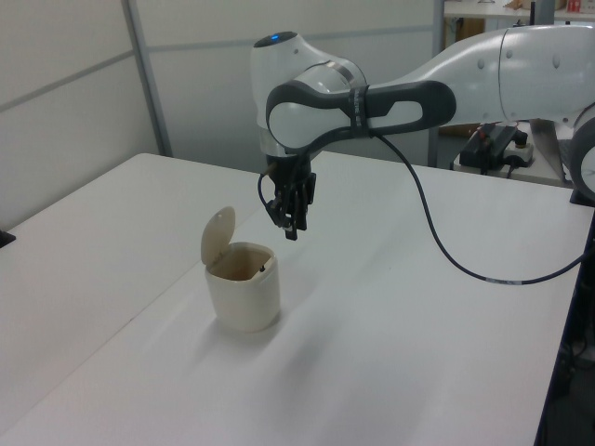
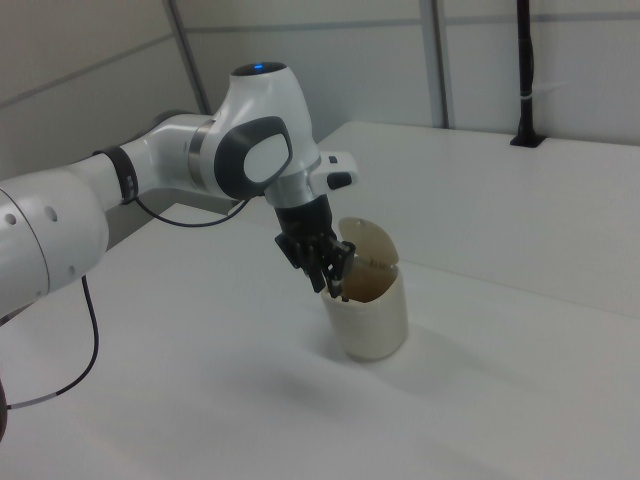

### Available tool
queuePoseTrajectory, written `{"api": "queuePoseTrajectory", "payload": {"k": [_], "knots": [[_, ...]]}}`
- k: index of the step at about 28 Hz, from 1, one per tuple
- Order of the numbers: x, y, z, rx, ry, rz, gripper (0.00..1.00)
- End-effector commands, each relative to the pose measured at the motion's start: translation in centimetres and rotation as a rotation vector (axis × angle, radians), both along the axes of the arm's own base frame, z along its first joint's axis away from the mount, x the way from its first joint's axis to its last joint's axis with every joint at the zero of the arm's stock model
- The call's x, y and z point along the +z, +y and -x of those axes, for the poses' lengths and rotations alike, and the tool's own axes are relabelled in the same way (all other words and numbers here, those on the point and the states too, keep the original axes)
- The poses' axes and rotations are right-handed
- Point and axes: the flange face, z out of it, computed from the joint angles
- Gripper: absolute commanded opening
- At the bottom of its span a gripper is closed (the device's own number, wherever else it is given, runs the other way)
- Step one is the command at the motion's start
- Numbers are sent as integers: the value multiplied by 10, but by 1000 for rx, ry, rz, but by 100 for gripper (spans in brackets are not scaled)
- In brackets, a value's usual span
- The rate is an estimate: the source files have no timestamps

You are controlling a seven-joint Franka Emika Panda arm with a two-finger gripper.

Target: Close the trash can

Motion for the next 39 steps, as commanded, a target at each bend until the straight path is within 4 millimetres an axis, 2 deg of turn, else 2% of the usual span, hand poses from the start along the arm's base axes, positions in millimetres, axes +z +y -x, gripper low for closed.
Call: {"api": "queuePoseTrajectory", "payload": {"k": [1, 9, 17, 20, 26, 36, 39], "knots": [[27, 0, -5, -16, -97, -50, 0], [49, 9, -29, -26, -353, -124, 0], [35, 17, -57, -61, -538, -149, 0], [20, 18, -65, -56, -546, -140, 0], [4, 17, -70, -48, -528, -132, 0], [3, 18, -69, -44, -525, -128, 0], [9, 16, -69, -56, -534, -135, 0]]}}
